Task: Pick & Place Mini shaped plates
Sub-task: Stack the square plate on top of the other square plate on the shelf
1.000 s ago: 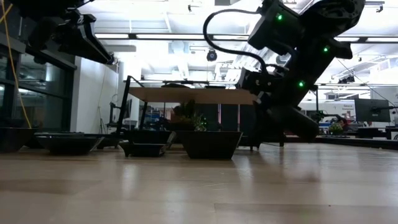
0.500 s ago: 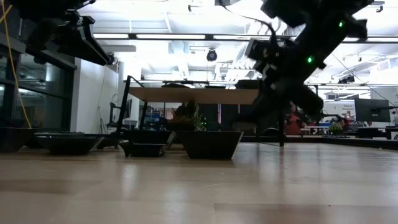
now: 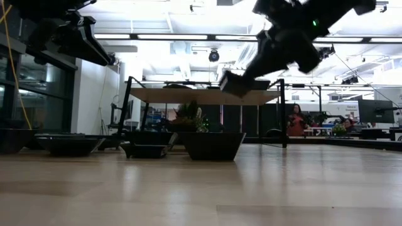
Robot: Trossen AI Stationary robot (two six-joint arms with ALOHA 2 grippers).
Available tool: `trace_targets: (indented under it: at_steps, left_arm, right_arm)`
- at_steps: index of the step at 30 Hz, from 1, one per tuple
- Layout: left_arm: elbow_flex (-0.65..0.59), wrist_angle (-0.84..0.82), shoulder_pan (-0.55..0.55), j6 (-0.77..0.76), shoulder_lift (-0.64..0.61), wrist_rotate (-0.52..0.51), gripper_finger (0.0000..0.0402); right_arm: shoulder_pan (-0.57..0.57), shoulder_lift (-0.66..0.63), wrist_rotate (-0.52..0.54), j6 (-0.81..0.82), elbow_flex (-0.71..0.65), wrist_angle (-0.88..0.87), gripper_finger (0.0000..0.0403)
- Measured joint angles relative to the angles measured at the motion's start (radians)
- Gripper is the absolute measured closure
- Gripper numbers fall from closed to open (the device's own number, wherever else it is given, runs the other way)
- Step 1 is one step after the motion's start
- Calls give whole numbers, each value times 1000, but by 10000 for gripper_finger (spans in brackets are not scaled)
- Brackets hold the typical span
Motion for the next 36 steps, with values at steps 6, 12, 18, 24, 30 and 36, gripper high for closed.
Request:
trace_targets:
  at_steps: [6,12,18,24,30,36]
  left_arm:
    - [0,0,0,-1,0,-2,299]
    - [0,1,0,-6,0,-2,299]
    - [0,1,0,-6,5,-2,299]
    - [0,-1,0,-5,26,-1,299]
    - [0,6,0,-4,51,0,299]
    - [0,7,0,-4,53,-4,299]
  right_arm:
    - [-24,-1,-2,-157,108,-9,403]
    - [-95,0,-7,-283,200,-60,403]
    - [-202,0,-49,-369,238,-67,403]
    - [-311,0,-114,-390,242,-67,403]
    - [-400,0,-187,-442,242,-59,403]
    - [-465,1,-222,-523,242,-37,403]
